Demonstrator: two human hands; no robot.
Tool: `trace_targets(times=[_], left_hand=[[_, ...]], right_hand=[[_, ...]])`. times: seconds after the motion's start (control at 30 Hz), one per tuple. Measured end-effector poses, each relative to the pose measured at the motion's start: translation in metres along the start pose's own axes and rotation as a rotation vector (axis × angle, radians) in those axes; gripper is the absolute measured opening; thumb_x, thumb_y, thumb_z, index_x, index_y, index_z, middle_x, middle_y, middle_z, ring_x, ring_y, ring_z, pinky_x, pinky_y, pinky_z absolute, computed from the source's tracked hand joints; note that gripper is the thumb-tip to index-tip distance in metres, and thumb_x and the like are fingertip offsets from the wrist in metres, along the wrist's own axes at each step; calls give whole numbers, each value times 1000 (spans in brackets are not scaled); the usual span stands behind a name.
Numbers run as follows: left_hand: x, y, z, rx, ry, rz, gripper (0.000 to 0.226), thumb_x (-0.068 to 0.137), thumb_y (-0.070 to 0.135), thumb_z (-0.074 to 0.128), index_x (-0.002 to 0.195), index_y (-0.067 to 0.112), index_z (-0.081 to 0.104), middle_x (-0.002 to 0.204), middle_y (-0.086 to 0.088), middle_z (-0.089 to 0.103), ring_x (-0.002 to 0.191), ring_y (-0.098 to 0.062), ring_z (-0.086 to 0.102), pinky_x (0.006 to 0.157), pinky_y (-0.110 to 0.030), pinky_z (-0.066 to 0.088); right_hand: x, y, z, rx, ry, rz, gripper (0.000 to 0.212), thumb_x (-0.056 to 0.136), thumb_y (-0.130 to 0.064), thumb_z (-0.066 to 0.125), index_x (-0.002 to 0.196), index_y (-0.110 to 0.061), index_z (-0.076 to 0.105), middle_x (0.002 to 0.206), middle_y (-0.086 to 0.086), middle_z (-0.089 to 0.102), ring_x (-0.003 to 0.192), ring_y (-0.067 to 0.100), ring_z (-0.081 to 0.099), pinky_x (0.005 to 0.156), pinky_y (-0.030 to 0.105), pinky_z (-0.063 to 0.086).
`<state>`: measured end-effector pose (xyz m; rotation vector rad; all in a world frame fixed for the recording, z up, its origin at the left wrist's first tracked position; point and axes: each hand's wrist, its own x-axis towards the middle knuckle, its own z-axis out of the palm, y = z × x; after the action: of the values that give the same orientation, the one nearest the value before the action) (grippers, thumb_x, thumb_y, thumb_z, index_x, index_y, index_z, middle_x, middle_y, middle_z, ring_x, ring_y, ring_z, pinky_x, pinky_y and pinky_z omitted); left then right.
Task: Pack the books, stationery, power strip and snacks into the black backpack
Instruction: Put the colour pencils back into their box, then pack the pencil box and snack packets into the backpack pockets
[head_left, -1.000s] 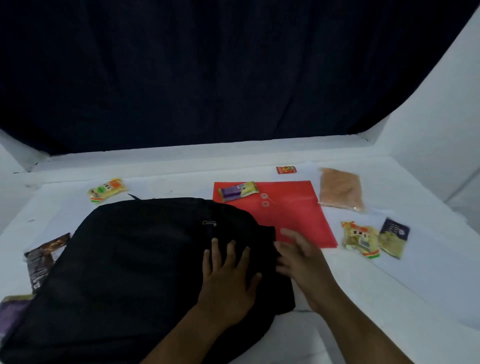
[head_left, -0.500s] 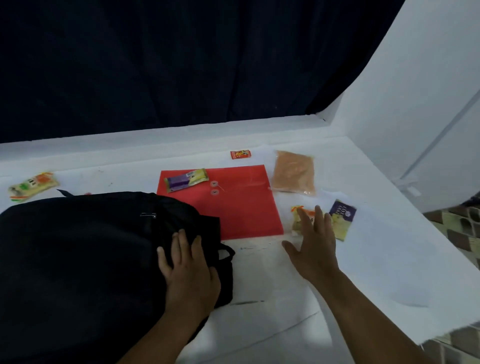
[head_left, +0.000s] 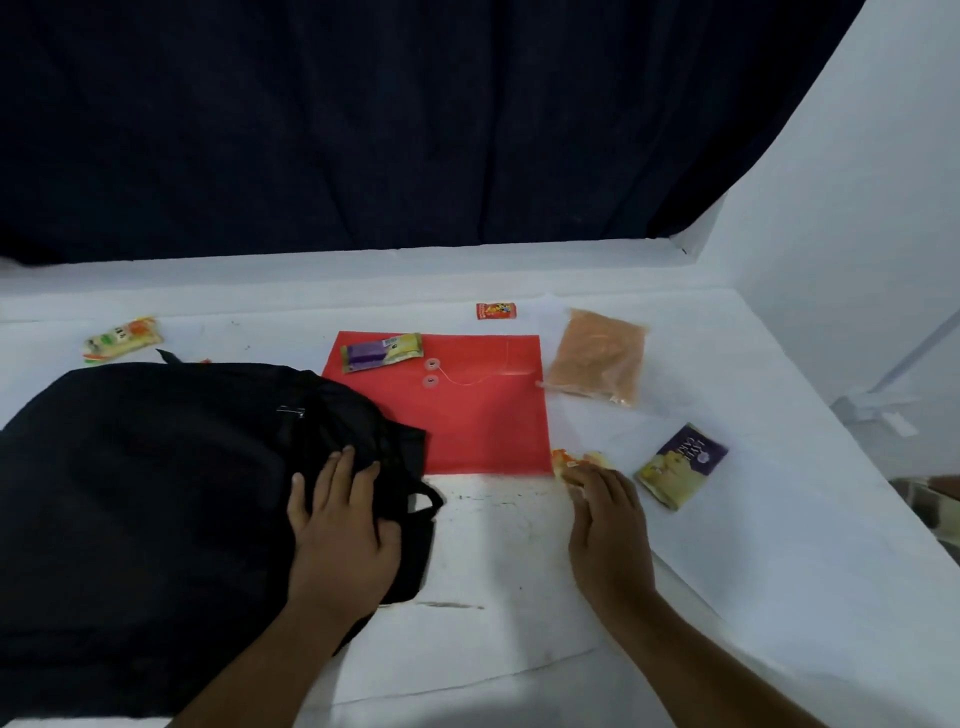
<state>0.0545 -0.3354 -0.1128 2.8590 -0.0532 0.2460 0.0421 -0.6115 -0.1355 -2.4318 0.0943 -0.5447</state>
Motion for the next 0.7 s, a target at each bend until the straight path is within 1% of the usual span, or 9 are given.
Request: trace_targets(times=[0.1, 0.17, 0.23, 0.3, 0.37, 0.47, 0.53, 0.63, 0.7], left_hand=[[0, 1, 0, -6, 21, -12, 62, 78, 37, 37, 130, 13, 58, 149, -14, 48, 144, -28, 37, 122, -54, 5], [0, 1, -1, -15, 31, -20, 62, 78, 38, 36, 129, 13, 59, 149, -13, 48, 144, -28, 37, 122, -51, 3], [-1, 1, -1, -26, 28, -24, 62, 78, 38, 36, 130, 13, 59, 150, -13, 48, 144, -28, 37, 122, -50, 2], [-2, 2, -2, -24, 17, -27, 62, 78, 38, 36, 130, 13, 59, 151, -13, 47, 144, -27, 36, 122, -49, 1], [-1, 3, -4, -26, 0, -30, 62, 77, 38, 37, 130, 13, 59, 150, -13, 47, 144, -27, 37, 122, -49, 1], [-1, 0, -7, -85, -57, -36, 63, 75, 37, 39, 129, 13, 60, 149, -14, 49, 142, -28, 39, 122, -49, 3], [-1, -2, -12, -141, -71, -30, 63, 73, 35, 42, 130, 14, 61, 150, -12, 47, 143, -26, 37, 122, -42, -3], [4, -6, -25, -347, -61, -85, 59, 72, 28, 52, 130, 22, 62, 152, 1, 45, 147, -17, 32, 121, -31, -12], [8, -15, -38, -480, -11, -65, 45, 72, 23, 63, 117, 23, 69, 138, 6, 56, 138, -18, 45, 124, -41, 12]], right_hand=[[-2, -5, -10, 177, 67, 117, 27, 103, -19, 40, 120, -15, 60, 112, -4, 64, 107, 16, 58, 93, 35, 50], [-4, -10, -16, 311, 116, 214, 26, 105, -25, 36, 120, -20, 56, 107, -11, 62, 98, 6, 59, 84, 31, 51], [-4, -20, -20, 465, 194, 324, 18, 106, -21, 38, 116, -26, 53, 96, -18, 61, 86, 0, 61, 73, 38, 55], [0, -35, -22, 679, 242, 465, 15, 106, -22, 41, 114, -24, 54, 94, -16, 61, 83, 7, 65, 63, 46, 59], [9, -57, -23, 963, 159, 632, 18, 104, -33, 45, 115, -23, 55, 99, -4, 65, 80, 15, 70, 54, 41, 59], [24, -88, -19, 1215, -123, 717, 42, 86, -45, 65, 118, -19, 57, 105, 9, 71, 89, 27, 73, 63, 39, 59], [28, -109, -13, 1235, -240, 633, 54, 78, -30, 82, 124, -16, 56, 113, 11, 70, 99, 31, 71, 70, 42, 59], [28, -140, -4, 1161, -319, 514, 48, 79, -13, 81, 120, -14, 58, 107, 10, 73, 92, 28, 73, 69, 44, 60], [26, -159, 3, 1144, -334, 493, 43, 79, -12, 81, 116, -13, 60, 100, 8, 75, 86, 28, 74, 67, 44, 61]])
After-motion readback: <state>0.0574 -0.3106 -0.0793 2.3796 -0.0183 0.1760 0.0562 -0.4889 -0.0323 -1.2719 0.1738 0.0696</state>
